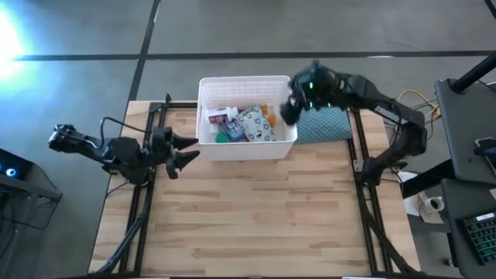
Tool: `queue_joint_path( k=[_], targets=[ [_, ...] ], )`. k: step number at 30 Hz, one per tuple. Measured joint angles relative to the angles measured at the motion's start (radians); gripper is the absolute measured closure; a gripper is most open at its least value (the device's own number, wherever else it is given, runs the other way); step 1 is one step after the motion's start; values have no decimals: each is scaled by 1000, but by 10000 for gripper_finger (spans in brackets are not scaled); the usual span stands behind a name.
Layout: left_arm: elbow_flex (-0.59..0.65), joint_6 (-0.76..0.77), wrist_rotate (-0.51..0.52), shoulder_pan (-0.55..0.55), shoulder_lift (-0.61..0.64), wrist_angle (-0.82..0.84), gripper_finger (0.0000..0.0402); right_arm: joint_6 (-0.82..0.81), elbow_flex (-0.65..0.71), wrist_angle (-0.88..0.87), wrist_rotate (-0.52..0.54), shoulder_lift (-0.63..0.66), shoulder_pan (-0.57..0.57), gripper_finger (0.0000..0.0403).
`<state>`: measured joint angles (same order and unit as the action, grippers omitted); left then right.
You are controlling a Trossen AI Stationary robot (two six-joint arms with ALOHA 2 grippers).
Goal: Pick & place medical supplies in basket/bin
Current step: Return to Home Position
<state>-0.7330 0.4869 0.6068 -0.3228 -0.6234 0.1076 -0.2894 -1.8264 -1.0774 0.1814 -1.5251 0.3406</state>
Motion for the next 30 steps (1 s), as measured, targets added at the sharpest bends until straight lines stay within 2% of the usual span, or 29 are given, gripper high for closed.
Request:
queue_joint_path(
  k=[2,5,10,12,14,17,21,25,30],
  targets=[
    [83,-2,-36,2,43,-97,146,32,34,-1,-78,28,-33,183],
    [210,-51,-96,19,109,-235,146,96,102,46,-263,93,-69,183],
    [375,-75,-239,90,154,-449,146,80,291,318,-471,232,-111,183],
    [405,-83,-302,116,150,-517,146,65,381,424,-562,286,-112,183],
    [410,-89,-323,138,140,-527,146,36,467,529,-625,343,-109,183],
    [412,-87,-342,168,138,-520,146,-5,582,593,-628,431,-108,183],
    [412,-78,-427,218,156,-443,146,-60,728,661,-638,543,-121,183],
    [394,-75,-421,240,281,-248,146,-113,852,760,-635,679,-141,183],
    [396,-84,-414,240,432,-193,146,-129,965,878,-633,825,-167,183]
  ],
)
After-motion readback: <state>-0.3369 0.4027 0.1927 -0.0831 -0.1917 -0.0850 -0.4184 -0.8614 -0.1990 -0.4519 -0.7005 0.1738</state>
